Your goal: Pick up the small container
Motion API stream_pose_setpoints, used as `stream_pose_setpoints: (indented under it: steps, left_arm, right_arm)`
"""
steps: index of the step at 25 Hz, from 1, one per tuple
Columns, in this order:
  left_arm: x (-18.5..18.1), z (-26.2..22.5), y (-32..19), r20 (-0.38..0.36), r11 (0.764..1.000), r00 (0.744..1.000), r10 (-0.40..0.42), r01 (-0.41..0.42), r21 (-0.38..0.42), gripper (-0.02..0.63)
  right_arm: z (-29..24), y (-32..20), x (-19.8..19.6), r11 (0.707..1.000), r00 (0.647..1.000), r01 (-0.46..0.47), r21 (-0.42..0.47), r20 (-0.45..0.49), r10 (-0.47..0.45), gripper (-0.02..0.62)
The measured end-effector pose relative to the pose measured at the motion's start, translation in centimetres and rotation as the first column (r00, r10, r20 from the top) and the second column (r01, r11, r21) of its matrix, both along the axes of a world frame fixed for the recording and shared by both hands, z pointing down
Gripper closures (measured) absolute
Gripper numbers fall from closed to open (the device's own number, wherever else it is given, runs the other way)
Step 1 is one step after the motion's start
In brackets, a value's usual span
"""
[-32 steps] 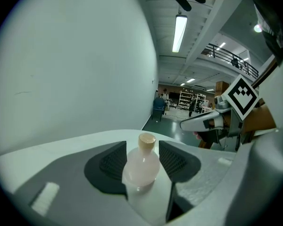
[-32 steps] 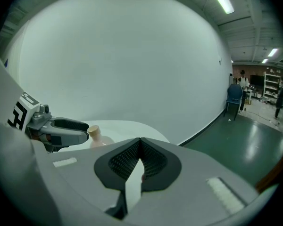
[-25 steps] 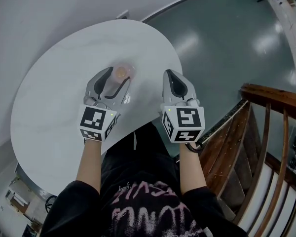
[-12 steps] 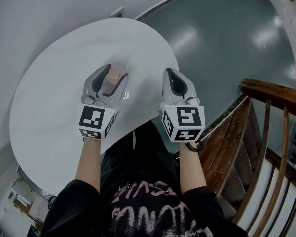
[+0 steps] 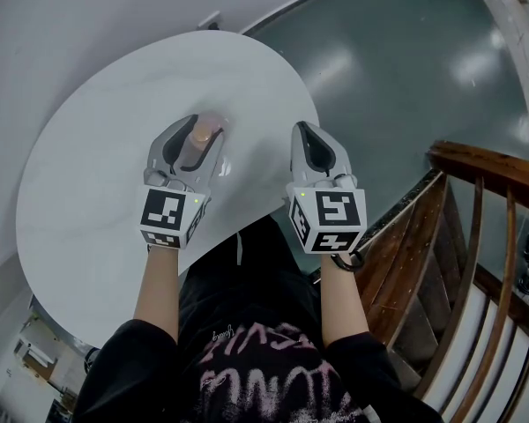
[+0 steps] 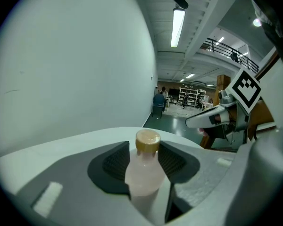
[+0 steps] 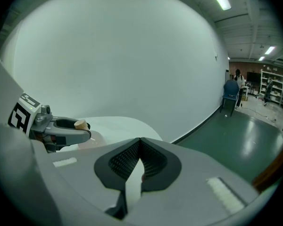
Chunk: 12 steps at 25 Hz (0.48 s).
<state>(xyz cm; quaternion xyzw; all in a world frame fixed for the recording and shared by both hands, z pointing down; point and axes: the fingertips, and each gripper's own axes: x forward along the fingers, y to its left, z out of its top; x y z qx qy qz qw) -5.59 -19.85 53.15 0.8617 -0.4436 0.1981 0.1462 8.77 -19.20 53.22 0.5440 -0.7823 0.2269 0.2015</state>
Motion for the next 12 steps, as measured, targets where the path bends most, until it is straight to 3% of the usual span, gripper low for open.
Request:
stream_pose_setpoints:
  steps: [12]
  left_arm:
    - [0.32,-0.4,0.22,0.044,0.997,0.999,0.027,-0.029,0.064,0.46]
  right_arm:
    - [0.08,0.47,0.14,1.0,1.0,-0.003,-0.002,-0.004,0.003,0.586]
